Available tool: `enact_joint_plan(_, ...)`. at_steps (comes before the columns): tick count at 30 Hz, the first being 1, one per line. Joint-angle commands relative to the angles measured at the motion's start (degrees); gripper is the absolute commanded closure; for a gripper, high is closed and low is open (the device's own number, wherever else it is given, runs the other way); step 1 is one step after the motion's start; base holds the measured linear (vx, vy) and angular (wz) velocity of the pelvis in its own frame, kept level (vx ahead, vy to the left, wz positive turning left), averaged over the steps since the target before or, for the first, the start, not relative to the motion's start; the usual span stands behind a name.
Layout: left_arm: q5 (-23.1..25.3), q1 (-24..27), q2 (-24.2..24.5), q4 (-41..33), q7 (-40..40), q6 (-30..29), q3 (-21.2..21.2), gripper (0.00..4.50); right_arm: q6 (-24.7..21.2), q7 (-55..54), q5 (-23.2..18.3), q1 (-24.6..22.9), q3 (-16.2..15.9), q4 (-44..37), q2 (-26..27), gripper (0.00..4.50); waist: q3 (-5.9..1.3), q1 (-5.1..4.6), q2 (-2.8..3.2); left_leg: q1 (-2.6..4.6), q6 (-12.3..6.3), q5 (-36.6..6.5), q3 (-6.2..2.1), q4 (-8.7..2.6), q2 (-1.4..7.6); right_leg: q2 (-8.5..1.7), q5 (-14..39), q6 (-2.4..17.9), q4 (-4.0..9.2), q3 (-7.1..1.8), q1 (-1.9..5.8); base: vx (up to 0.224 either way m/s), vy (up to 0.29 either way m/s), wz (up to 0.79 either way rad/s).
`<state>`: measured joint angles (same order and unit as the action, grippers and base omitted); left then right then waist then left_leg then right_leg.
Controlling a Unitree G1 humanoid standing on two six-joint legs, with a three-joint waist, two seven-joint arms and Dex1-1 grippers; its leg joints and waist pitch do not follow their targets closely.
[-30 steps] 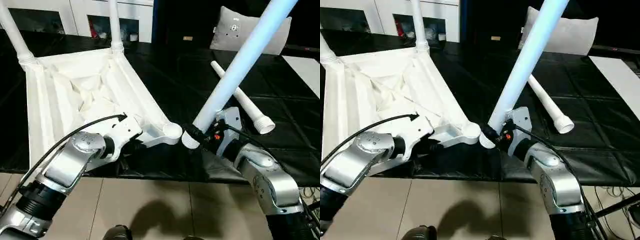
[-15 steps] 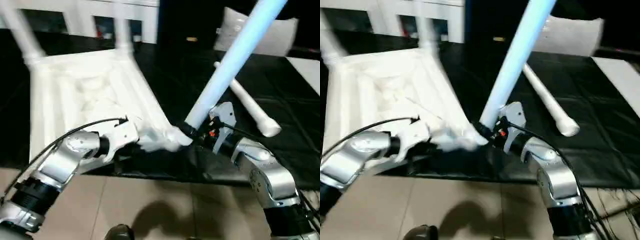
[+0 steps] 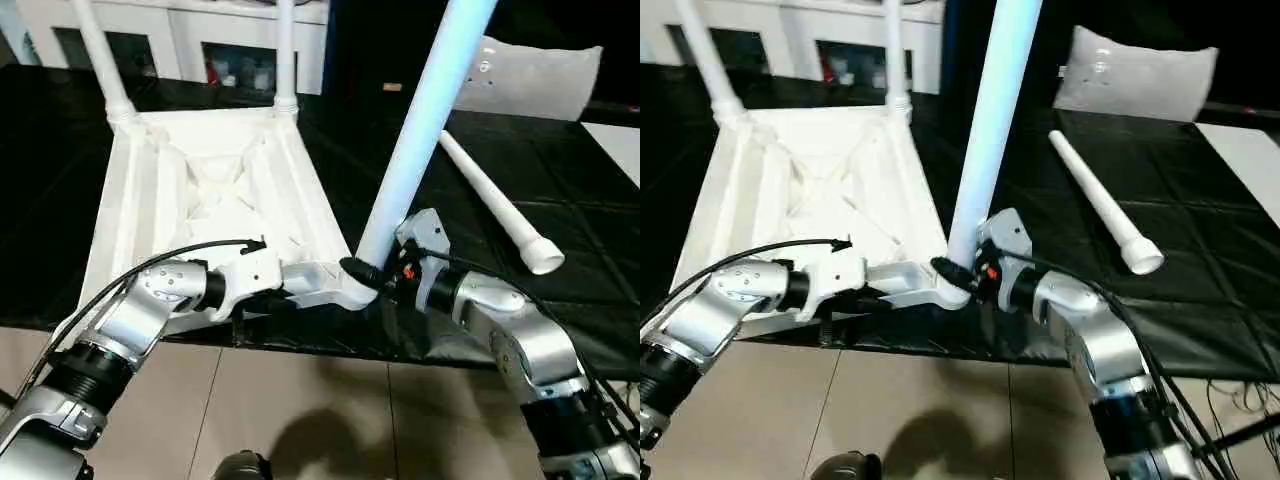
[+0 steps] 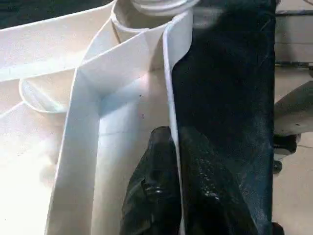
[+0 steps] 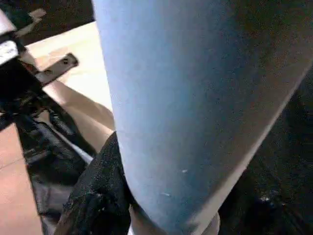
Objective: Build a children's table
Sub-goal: Insert table leg to table base
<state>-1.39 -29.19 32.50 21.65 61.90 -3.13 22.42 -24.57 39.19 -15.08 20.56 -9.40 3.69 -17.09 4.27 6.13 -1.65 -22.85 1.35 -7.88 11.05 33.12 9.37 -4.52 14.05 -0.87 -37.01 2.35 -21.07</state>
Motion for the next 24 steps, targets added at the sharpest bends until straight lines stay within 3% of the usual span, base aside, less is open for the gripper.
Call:
enact_joint_plan(1, -4.23, 0.34, -1.84, 0.19, 2.09, 2.10, -2.16, 4.50, -0.59, 0.01, 0.88, 1.09, 0.05, 3.11, 0.12, 2.60, -3.34, -0.17, 0.21, 2.30, 4.79, -21.87, -2.27, -4.49, 4.13, -5.08, 19.08, 9.44, 5.93, -2.84, 0.01, 0.000, 0.000, 0.00)
enact_joint_plan(4, -4.51, -0.21, -2.20, 1.48, 3.70, 2.51, -2.19, 4.50, 0.21, 0.05, 1.18, 2.30, 0.20, 5.58, 0.95, 2.60, -3.53, -0.56, 0.12, 2.34, 4.11, -20.77, -2.00, -4.33, 4.06, -4.90, 16.00, 10.65, 5.71, -2.84, -0.02, 0.000, 0.000, 0.00)
enact_joint_plan(8, -0.61, -1.08, -1.37, 3.27, 1.33, 3.61, -1.18, 4.50, -0.09, 0.27, -0.94, 3.25, 1.56, 5.15, 1.72, 2.60, -3.59, -0.29, 0.20, 2.37, 2.67, -18.81, -1.72, -4.19, 4.08, -4.83, 13.63, 10.74, 5.67, -2.86, 0.06, 0.000, 0.000, 0.00)
enact_joint_plan(10, -0.93, -1.23, -1.82, 3.31, 0.33, 2.74, -1.96, 4.50, -0.35, 0.19, -1.52, 3.20, 2.00, 4.79, 1.85, 2.60, -3.61, -0.09, 0.12, 2.23, 2.39, -17.90, -1.72, -4.22, 4.12, -4.80, 13.02, 10.59, 5.59, -2.81, 0.21, 0.000, 0.000, 0.00)
enact_joint_plan(12, -2.84, -0.89, -1.91, 0.89, 3.12, -1.75, -3.20, 3.93, -0.31, 0.21, -1.73, 2.72, 2.31, 4.59, 1.77, 2.60, -3.64, -0.07, 0.29, 2.25, 2.61, -17.43, -1.68, -4.29, 4.13, -4.67, 12.48, 10.94, 5.39, -2.66, 0.16, 0.000, 0.000, 0.00)
enact_joint_plan(17, -4.85, -0.22, -2.73, -2.57, 2.26, -5.05, -4.85, 3.58, -0.10, -0.01, -1.54, 1.52, 2.18, 4.62, 1.96, 2.60, -3.82, -0.22, 0.42, 1.97, 2.61, -16.36, -1.61, -4.31, 4.09, -4.26, 6.25, 12.16, 4.75, -2.49, 0.29, 0.000, 0.000, 0.00)
enact_joint_plan(24, -1.38, -0.50, -4.26, -4.46, -3.12, -8.80, -4.55, 3.12, -0.39, -0.21, -1.59, 1.06, 2.30, 4.26, 2.35, 2.60, -3.71, -0.67, 0.27, 1.99, 1.95, -16.32, -1.56, -4.16, 4.07, -4.47, 7.60, 11.86, 5.17, -2.67, 0.54, 0.000, 0.000, 0.00)
